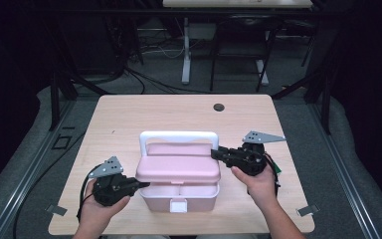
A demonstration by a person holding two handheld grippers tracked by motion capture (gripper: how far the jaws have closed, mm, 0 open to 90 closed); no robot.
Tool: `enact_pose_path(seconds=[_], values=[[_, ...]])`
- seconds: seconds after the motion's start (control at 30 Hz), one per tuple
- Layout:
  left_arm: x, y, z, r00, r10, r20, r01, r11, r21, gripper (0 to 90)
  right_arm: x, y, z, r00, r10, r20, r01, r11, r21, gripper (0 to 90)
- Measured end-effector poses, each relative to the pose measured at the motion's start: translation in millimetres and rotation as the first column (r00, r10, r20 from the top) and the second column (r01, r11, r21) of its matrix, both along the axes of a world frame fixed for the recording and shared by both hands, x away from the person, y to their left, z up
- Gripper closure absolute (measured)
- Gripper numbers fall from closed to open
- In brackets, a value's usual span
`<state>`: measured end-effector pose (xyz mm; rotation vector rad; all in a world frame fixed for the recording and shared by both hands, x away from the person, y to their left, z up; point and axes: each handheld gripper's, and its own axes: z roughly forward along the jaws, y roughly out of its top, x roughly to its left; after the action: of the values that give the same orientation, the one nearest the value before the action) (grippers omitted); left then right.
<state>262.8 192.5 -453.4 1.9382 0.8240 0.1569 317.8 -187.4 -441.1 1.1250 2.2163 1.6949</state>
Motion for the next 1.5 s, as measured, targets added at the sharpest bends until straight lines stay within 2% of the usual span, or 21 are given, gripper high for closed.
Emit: enact_pose_path(seconds=[0.13,0.3,0.37,0.57,0.67,0.8,0.87,0.9,0.93,1.07,1.17,1.23,1.3,1.4,1.5], values=[[0.7,-0.7,1.7,1.0000,0.000,0.005,0.000,1.0000,-0.002,90.0,-1.3,-1.7,0.5,0.9988,-0.046,0.017,0.046,0.999,-0.005,67.1],[1.8,-0.4,6.2,0.9999,0.002,0.010,-0.002,0.9999,-0.010,90.0,-3.9,-15.0,0.3,0.9967,-0.081,0.011,0.081,0.997,0.001,67.9],[3.0,-0.4,10.0,0.9999,-0.001,0.013,0.001,0.9999,-0.012,90.0,-9.4,-21.8,-1.6,0.9945,-0.102,0.025,0.101,0.995,0.020,68.5],[5.6,-1.7,16.4,0.9998,0.007,0.019,-0.007,0.9999,-0.015,90.0,-20.4,-31.2,-5.2,0.9931,-0.115,0.024,0.114,0.993,0.039,68.0],[8.8,-1.4,21.0,0.9996,0.011,0.027,-0.010,0.9998,-0.017,90.0,-27.1,-33.4,-7.7,0.9923,-0.119,0.035,0.117,0.993,0.031,69.4],[13.4,-1.7,27.6,0.9995,0.016,0.028,-0.016,0.9995,-0.027,90.0,-35.5,-29.9,-14.9,0.9950,-0.095,0.029,0.095,0.995,0.007,70.9],[15.8,-1.9,30.9,0.9992,0.017,0.036,-0.016,0.9996,-0.024,90.0,-40.6,-23.6,-22.3,0.9966,-0.078,0.029,0.079,0.996,-0.040,72.2],[17.5,-2.4,34.0,0.9992,0.019,0.036,-0.019,0.9996,-0.020,90.0,-42.3,-20.6,-25.1,0.9962,-0.078,0.039,0.080,0.995,-0.053,78.6],[17.5,-2.4,34.0,0.9992,0.019,0.036,-0.019,0.9996,-0.020,90.0,-42.3,-20.6,-25.1,0.9962,-0.078,0.039,0.080,0.995,-0.053,78.6],[20.6,-2.7,38.3,0.9990,0.019,0.040,-0.019,0.9998,-0.008,90.0,-48.2,-10.1,-35.3,0.9988,-0.016,0.047,0.021,0.995,-0.096,89.9],[22.5,-3.1,40.7,0.9989,0.023,0.041,-0.022,0.9997,-0.008,90.0,-52.1,-1.8,-41.4,0.9980,0.004,0.063,0.004,0.993,-0.119,90.0],[23.8,-3.2,42.3,0.9988,0.025,0.043,-0.024,0.9997,-0.009,90.0,-56.6,4.6,-42.3,0.9957,0.035,0.086,-0.024,0.991,-0.128,90.0],[26.1,-3.7,44.9,0.9986,0.029,0.044,-0.029,0.9995,-0.009,90.0,-59.7,8.7,-42.3,0.9944,0.054,0.091,-0.041,0.989,-0.140,90.0],[28.4,-3.2,46.9,0.9987,0.028,0.043,-0.028,0.9996,-0.011,90.0,-62.5,12.6,-43.7,0.9931,0.063,0.100,-0.048,0.988,-0.146,90.0],[32.9,-2.8,49.8,0.9988,0.031,0.039,-0.030,0.9992,-0.027,90.0,-65.3,15.5,-47.1,0.9919,0.060,0.111,-0.040,0.984,-0.174,90.0]])
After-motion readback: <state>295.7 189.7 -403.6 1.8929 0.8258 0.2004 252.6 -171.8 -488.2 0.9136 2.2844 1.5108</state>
